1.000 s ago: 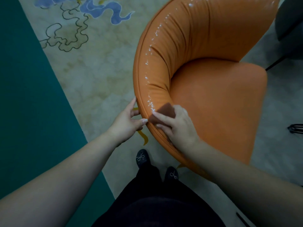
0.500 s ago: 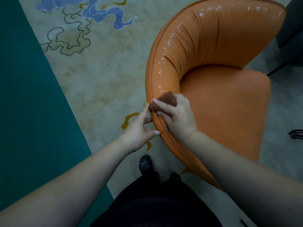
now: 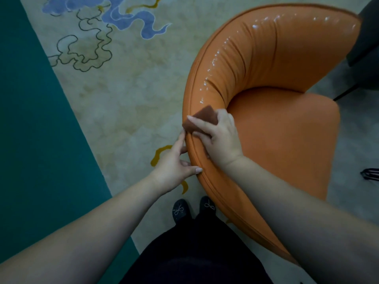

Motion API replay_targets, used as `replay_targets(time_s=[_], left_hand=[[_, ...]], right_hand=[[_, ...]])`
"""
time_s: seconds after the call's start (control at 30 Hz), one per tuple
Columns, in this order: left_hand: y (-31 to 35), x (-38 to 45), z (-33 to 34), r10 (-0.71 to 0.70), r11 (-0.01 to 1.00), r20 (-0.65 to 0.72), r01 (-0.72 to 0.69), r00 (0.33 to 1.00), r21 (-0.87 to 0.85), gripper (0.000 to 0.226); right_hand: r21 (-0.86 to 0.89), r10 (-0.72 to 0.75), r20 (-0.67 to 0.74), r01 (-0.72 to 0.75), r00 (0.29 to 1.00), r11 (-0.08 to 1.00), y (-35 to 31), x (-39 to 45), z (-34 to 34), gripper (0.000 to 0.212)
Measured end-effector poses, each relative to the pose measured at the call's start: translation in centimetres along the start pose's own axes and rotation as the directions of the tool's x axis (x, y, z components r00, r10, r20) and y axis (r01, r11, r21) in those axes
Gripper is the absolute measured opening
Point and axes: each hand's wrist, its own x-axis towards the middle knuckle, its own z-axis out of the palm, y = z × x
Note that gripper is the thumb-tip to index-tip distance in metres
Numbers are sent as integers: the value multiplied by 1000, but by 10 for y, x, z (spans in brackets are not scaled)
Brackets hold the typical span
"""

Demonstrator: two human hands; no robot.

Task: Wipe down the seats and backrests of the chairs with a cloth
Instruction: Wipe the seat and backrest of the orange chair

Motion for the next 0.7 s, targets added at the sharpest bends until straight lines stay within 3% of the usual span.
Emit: replay_targets(time_s=[0.23,0.37,0.5,0.7], left_hand=[[1,4,0,-61,998,-13,61,998,0,120],[4,5,1,-69,997,-44,70,997,14,119],[5,4,2,-67,998,-50,66,997,-11,111],[14,10,8,-123,987,-189,101,974,-123,86]], right_hand=[[73,-118,138,108,983,991,14,-56,-15,38],[-2,-140,122,141,983,990,9,0,-11,36],[-12,-8,54,9,999,1000,4,56,1,32],[18,-156,180,155,971,988,24,-41,-29,39]])
